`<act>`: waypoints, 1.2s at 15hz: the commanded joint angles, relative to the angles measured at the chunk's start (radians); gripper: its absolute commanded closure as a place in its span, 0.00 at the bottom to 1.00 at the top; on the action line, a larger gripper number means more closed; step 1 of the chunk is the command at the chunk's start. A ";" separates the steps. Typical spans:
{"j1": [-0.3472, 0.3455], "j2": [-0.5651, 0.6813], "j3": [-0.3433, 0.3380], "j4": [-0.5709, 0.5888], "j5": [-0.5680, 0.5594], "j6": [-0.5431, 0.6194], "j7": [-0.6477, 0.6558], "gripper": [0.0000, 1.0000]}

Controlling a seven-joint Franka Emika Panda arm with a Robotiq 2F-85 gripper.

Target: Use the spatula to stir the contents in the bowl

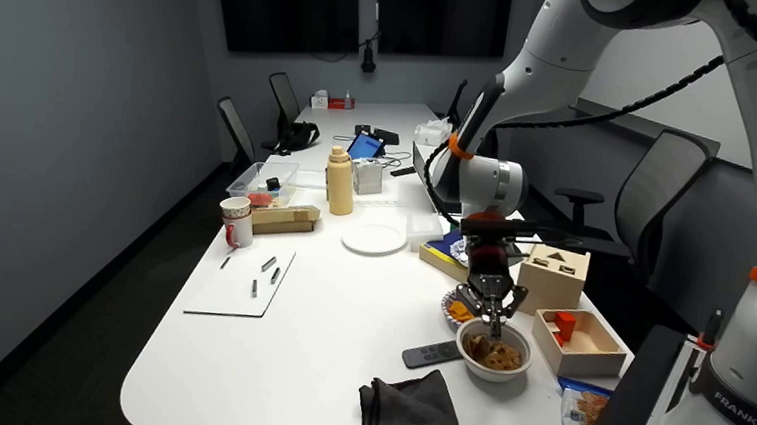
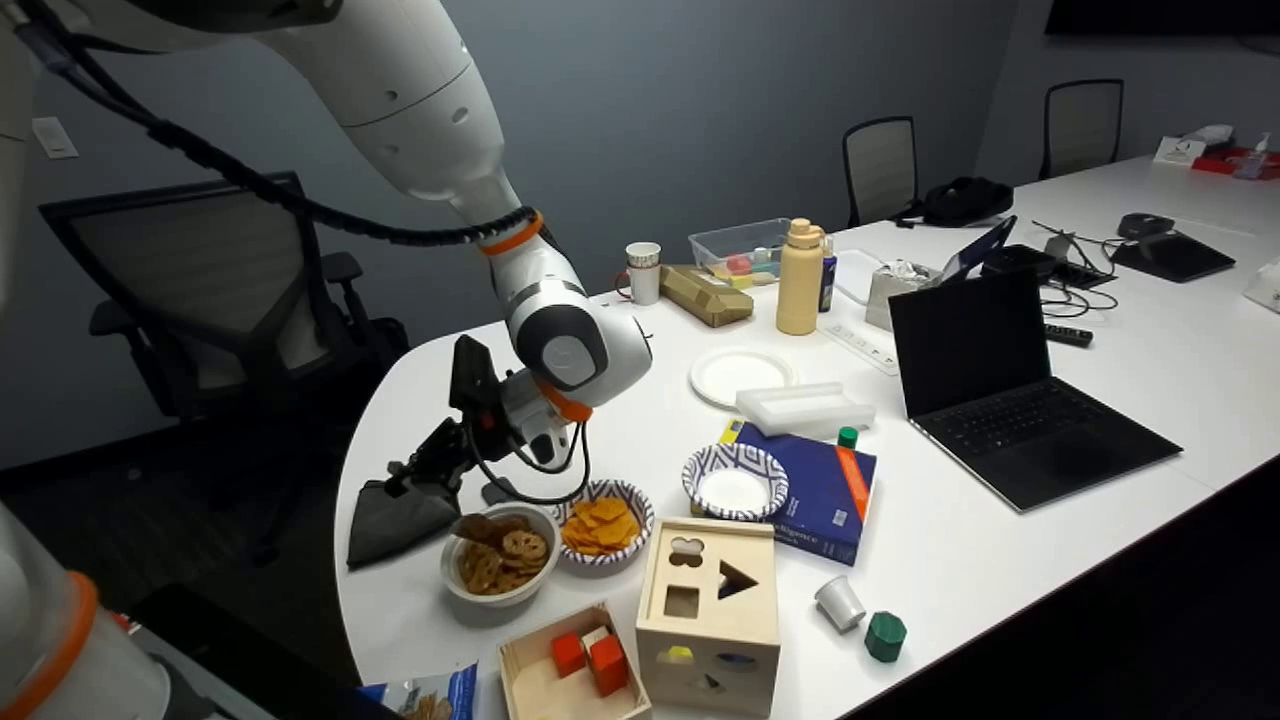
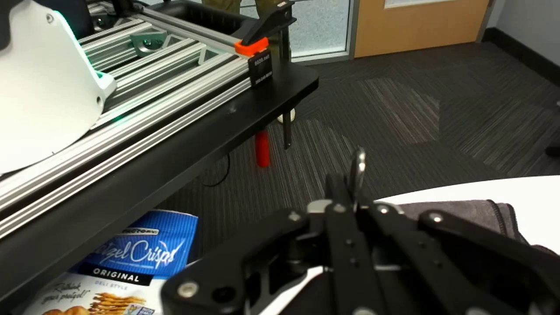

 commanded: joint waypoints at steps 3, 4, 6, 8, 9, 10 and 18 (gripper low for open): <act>-0.047 -0.009 0.025 -0.012 0.017 -0.097 -0.134 0.99; -0.050 -0.008 0.019 -0.011 0.011 -0.126 -0.127 0.99; -0.051 -0.014 0.005 -0.017 0.005 -0.161 -0.095 0.99; -0.054 -0.014 -0.009 -0.017 0.001 -0.191 -0.066 0.99; -0.053 -0.008 -0.016 -0.014 -0.003 -0.209 -0.049 0.99; -0.049 0.001 -0.024 -0.010 -0.004 -0.217 -0.016 0.99; -0.026 0.075 -0.052 0.024 -0.008 -0.189 0.138 0.99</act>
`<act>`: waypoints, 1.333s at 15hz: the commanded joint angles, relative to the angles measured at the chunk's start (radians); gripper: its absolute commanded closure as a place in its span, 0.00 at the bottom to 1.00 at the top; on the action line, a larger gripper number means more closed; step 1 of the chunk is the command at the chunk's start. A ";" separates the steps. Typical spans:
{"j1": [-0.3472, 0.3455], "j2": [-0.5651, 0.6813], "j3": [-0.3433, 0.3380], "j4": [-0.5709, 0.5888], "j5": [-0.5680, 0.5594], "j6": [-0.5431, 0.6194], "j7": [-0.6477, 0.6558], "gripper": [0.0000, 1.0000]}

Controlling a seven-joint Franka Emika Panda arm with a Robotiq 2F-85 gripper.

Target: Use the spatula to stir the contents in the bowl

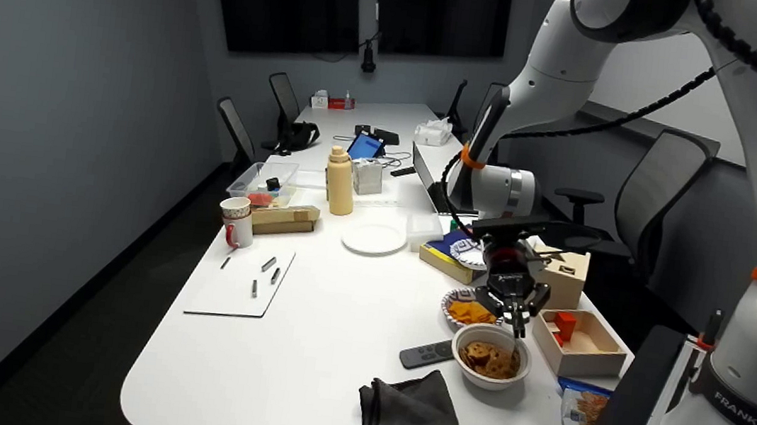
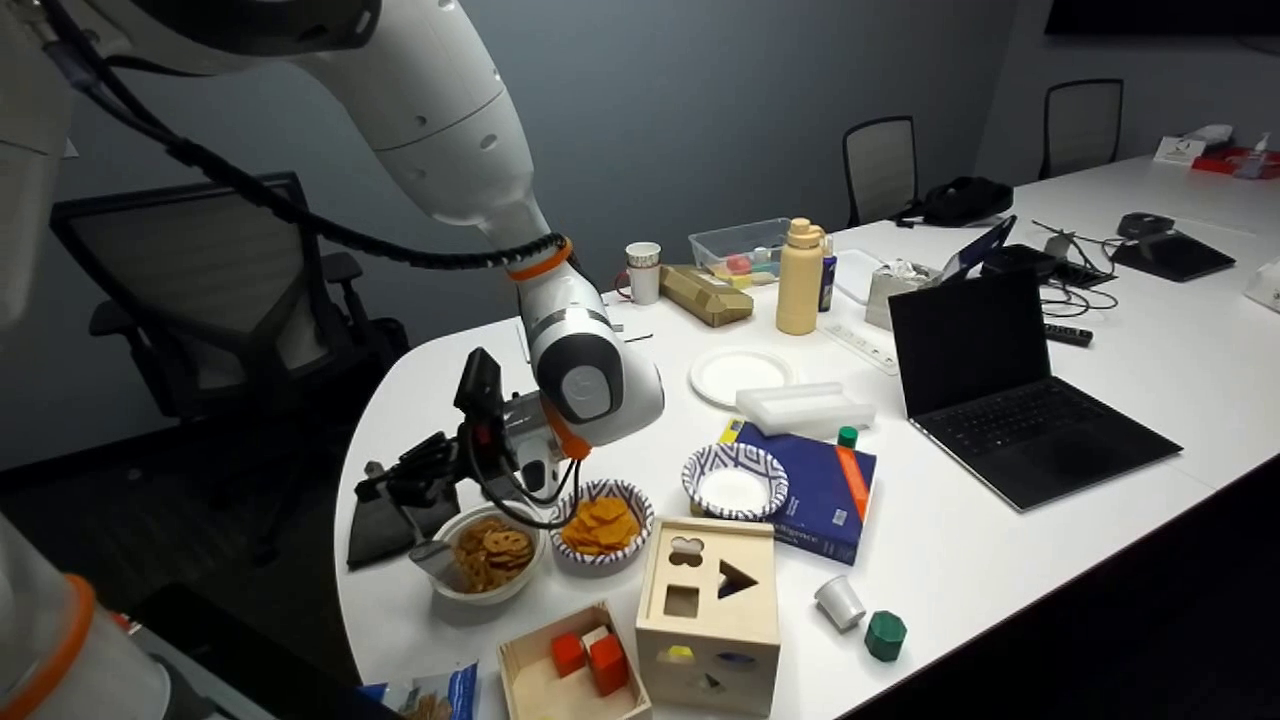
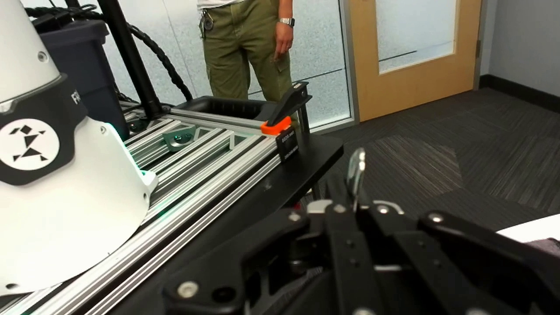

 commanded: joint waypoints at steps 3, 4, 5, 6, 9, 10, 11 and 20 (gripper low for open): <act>0.030 0.011 -0.008 0.021 -0.028 0.064 0.033 0.99; 0.035 0.006 -0.003 0.023 -0.040 0.083 0.016 0.99; 0.037 0.003 0.000 0.025 -0.049 0.093 0.007 0.99; 0.037 -0.005 0.004 0.022 -0.056 0.105 -0.008 0.99; 0.028 -0.028 0.017 0.014 -0.054 0.130 -0.074 0.99; 0.022 -0.033 0.022 0.013 -0.048 0.135 -0.105 0.99; 0.017 -0.035 0.026 0.014 -0.047 0.133 -0.129 0.99; -0.033 0.018 0.033 0.041 -0.036 -0.038 -0.208 0.99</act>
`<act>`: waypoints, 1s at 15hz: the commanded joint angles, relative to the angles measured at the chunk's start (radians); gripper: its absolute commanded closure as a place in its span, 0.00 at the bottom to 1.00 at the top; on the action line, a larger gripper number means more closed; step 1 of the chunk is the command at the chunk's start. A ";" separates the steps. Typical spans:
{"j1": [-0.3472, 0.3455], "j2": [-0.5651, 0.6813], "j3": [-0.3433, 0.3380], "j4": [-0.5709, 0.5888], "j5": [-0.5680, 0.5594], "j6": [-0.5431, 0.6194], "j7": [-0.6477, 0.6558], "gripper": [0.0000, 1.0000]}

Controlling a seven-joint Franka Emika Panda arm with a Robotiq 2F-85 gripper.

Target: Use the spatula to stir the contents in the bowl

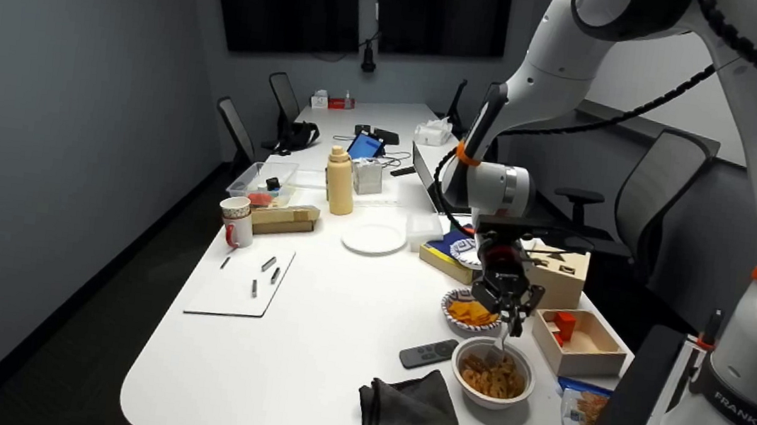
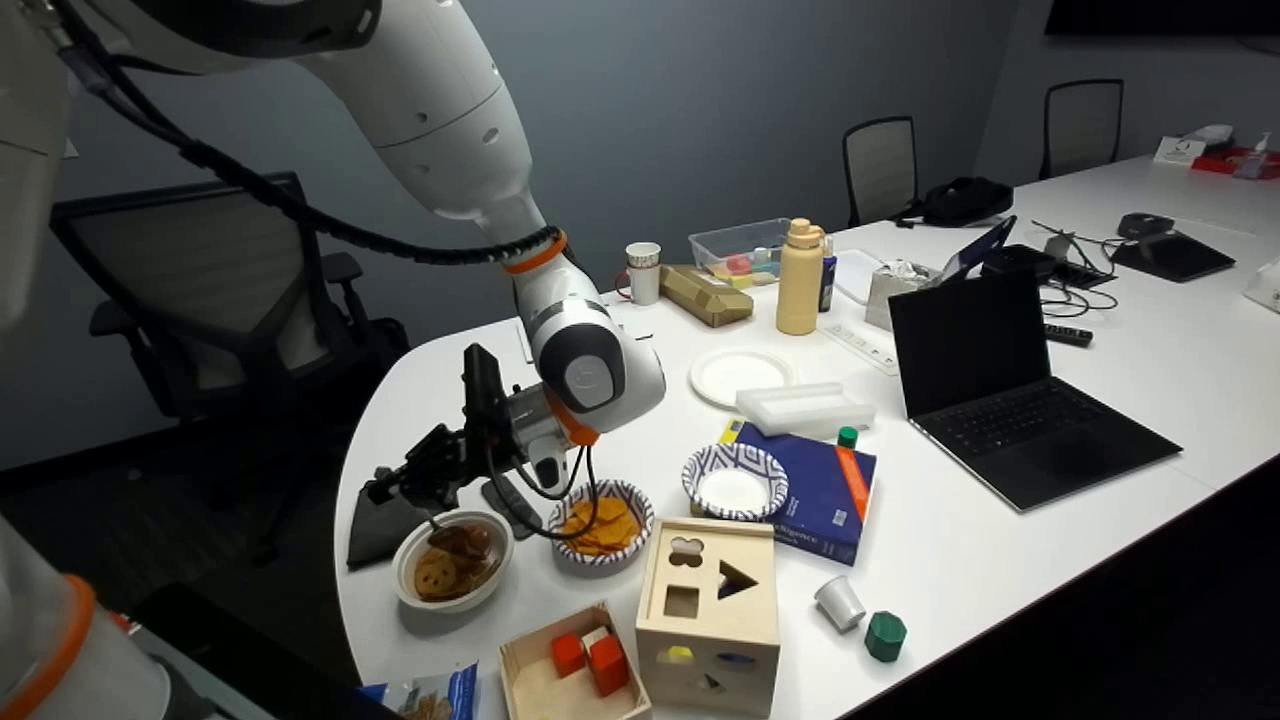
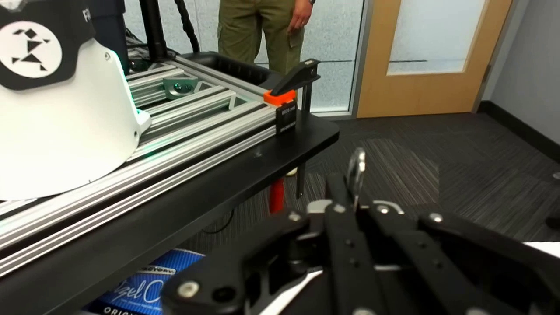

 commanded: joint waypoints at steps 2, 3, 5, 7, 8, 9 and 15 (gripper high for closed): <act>-0.022 0.024 -0.008 0.011 0.006 -0.090 0.034 0.99; -0.018 0.015 -0.014 0.002 0.009 -0.074 0.045 0.99; -0.003 -0.020 -0.025 -0.022 0.013 -0.016 0.061 0.99; 0.024 -0.096 -0.027 -0.084 0.014 0.089 0.065 0.99; 0.038 -0.138 -0.025 -0.119 0.013 0.135 0.071 0.99; 0.048 -0.180 -0.020 -0.154 0.013 0.177 0.073 0.99; 0.096 -0.424 0.006 -0.331 0.002 0.328 0.181 0.99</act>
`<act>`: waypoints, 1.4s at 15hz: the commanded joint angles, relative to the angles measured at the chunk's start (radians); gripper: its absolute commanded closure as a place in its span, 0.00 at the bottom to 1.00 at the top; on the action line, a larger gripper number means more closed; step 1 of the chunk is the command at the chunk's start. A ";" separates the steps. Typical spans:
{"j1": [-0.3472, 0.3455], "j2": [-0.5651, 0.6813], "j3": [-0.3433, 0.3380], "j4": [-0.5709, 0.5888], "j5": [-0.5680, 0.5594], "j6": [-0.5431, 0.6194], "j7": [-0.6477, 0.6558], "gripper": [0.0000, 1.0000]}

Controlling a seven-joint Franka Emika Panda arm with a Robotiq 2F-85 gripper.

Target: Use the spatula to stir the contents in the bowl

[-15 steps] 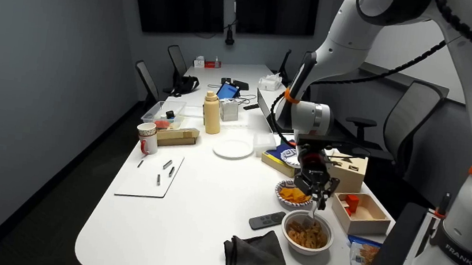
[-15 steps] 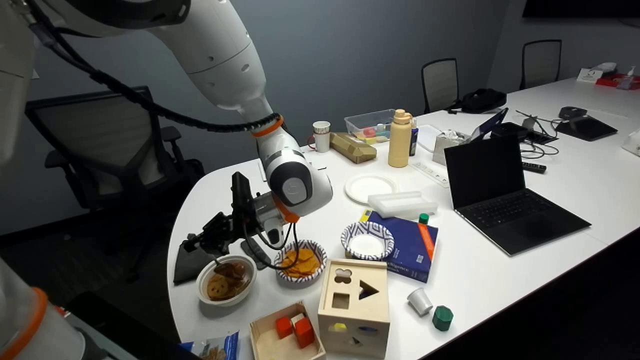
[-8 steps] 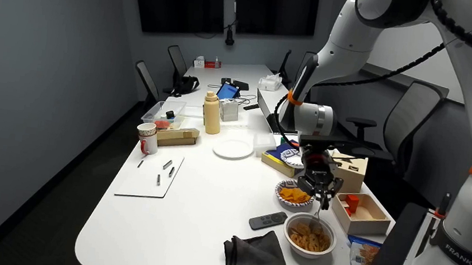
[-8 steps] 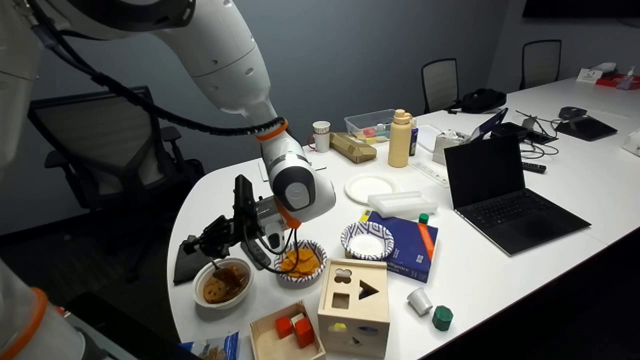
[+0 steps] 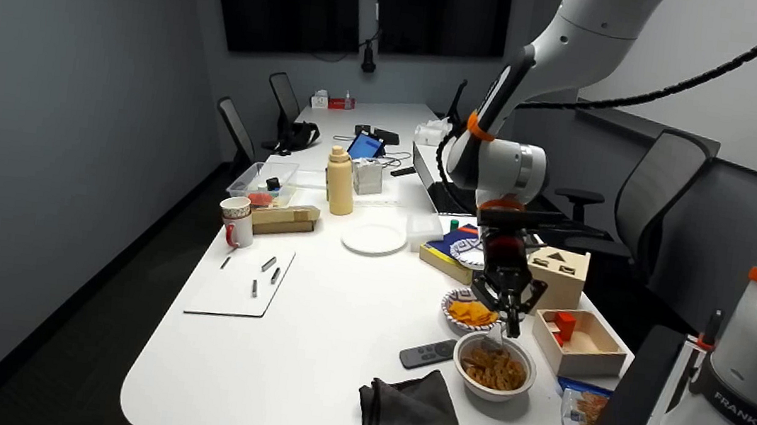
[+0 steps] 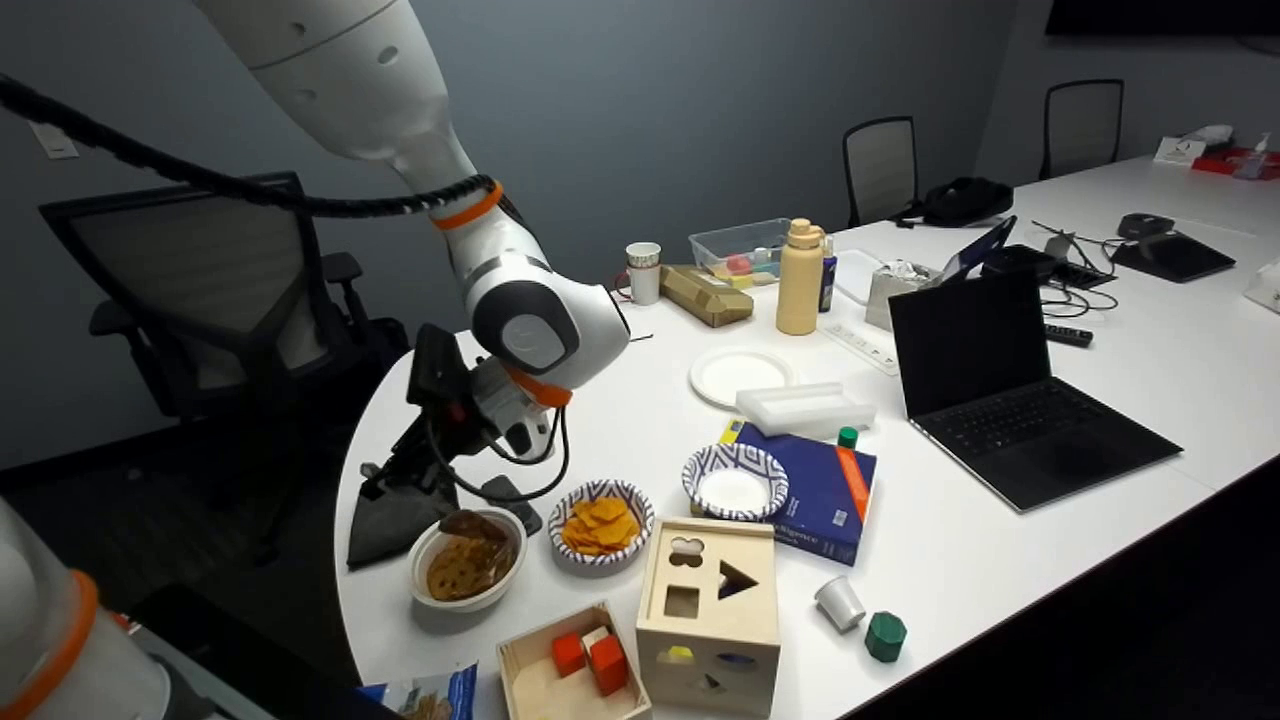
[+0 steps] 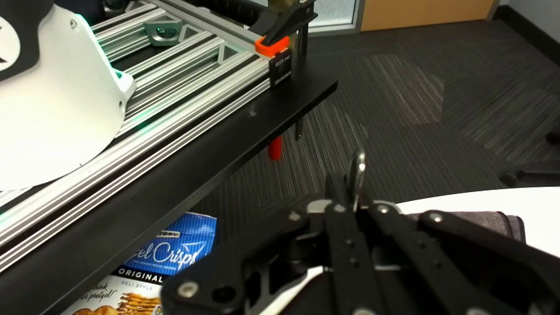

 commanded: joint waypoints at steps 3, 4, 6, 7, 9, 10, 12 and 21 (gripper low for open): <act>0.037 -0.298 0.028 -0.199 -0.012 0.151 0.160 0.99; 0.042 -0.330 0.038 -0.218 -0.018 0.194 0.201 0.99; 0.047 -0.352 0.063 -0.231 -0.035 0.275 0.278 0.99; 0.047 -0.357 0.074 -0.234 -0.047 0.310 0.311 0.99; 0.046 -0.342 0.092 -0.230 -0.074 0.367 0.357 0.99; 0.044 -0.328 0.097 -0.225 -0.084 0.386 0.367 0.99; 0.040 -0.297 0.100 -0.215 -0.096 0.414 0.346 0.99; 0.025 -0.130 0.086 -0.182 -0.131 0.577 0.197 0.99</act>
